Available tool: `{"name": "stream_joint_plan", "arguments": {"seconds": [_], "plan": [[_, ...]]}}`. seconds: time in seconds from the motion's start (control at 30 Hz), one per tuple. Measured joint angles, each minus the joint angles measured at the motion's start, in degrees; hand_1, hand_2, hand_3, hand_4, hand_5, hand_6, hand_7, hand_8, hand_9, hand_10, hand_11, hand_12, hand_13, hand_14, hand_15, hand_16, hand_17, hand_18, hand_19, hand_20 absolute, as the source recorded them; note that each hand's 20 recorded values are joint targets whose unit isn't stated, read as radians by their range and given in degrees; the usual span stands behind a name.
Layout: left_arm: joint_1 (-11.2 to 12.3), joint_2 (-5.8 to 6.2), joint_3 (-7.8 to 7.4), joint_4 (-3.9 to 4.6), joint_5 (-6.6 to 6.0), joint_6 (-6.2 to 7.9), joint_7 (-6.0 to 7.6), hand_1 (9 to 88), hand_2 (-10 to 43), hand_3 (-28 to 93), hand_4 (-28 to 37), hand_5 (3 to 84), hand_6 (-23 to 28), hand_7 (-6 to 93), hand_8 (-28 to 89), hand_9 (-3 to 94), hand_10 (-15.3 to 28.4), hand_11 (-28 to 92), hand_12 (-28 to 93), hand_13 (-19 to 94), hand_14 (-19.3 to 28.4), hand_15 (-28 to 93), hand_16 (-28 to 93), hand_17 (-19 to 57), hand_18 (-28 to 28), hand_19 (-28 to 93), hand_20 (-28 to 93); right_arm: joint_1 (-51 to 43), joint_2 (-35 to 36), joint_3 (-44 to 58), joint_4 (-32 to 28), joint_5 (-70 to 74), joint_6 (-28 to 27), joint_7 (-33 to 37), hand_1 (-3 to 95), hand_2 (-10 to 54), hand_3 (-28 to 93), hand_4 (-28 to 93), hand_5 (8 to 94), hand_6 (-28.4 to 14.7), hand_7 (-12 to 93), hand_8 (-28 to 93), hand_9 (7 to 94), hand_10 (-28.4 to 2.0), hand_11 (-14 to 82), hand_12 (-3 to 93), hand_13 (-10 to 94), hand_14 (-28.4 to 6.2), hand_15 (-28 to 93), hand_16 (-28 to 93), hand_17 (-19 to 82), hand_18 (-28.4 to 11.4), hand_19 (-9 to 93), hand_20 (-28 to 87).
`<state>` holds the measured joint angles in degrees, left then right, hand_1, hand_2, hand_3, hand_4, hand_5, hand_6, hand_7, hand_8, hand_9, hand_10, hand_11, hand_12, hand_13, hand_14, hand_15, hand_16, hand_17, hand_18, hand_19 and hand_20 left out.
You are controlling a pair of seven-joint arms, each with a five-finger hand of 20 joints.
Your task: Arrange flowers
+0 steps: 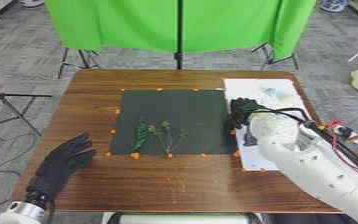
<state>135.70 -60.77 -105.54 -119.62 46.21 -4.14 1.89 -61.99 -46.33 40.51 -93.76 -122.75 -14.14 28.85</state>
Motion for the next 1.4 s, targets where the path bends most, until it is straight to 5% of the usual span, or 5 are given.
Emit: {"name": "stream_joint_plan", "arguments": {"seconds": [0.2,0.33,0.47,0.93,1.4], "plan": [[0.01,0.0,0.0,0.0,0.0,0.0,0.06,24.1,-0.4,70,-28.3,31.7,5.1,17.1,-10,27.3,11.5,22,14,23,13.8,47,-4,-11.3,21.0,52,4,-1.41,2.76,-4.02,0.37,-5.31,15.52,-3.18,32.1,-5.8,93,-17,93.7,-0.9,48,-19,93.7,-9.3,68.6,23.6,90,-8.6,82,32,57,-22.8,93,74],[0.07,0.0,0.01,0.0,0.0,0.0,0.18,24.2,-0.4,70,-28.3,31.6,5.1,17.1,-10,27.2,11.5,22,14,23,13.7,46,-4,-11.3,20.9,52,4,-2.38,3.41,-3.96,0.32,-6.12,18.41,-4.18,32.1,-4.0,92,-22,92.9,0.7,45,-19,93.7,-8.0,65.8,25.6,89,-7.7,81,32,57,-22.4,93,73],[0.2,0.0,0.03,0.0,0.0,0.0,0.38,24.1,-0.4,70,-28.3,31.7,5.1,17.1,-10,27.2,11.4,22,14,23,13.7,46,-4,-11.3,20.9,52,4,-3.59,3.71,-1.87,-1.91,-6.33,15.37,-3.47,28.0,-7.6,84,-27,87.8,1.8,42,-18,93.1,-7.7,58.9,30.5,86,-7.4,80,33,54,-21.9,93,70],[0.45,0.0,0.04,0.02,-0.02,-0.02,0.75,24.1,-0.3,70,-28.3,31.7,5.2,17.1,-10,27.3,11.6,22,14,23,13.8,47,-4,-11.3,20.9,52,4,-9.18,1.14,8.53,-8.32,-7.54,7.8,12.17,26.0,-9.5,67,-28,45.5,-10.5,31,-16,50.4,-15.1,47.6,22.9,55,-9.8,73,23,32,-19.9,89,45],[0.39,-0.09,0.12,0.08,0.0,-0.12,0.76,24.1,-0.3,70,-28.3,31.7,5.1,17.1,-10,27.3,11.5,22,14,23,13.8,47,-4,-11.3,20.9,52,4,-13.38,-4.18,11.48,-8.53,-5.9,-0.7,13.47,27.9,-9.5,65,-28,36.0,-16.2,14,-10,38.9,-17.3,34.9,18.5,50,-10.6,73,19,27,-20.4,84,43]]}}
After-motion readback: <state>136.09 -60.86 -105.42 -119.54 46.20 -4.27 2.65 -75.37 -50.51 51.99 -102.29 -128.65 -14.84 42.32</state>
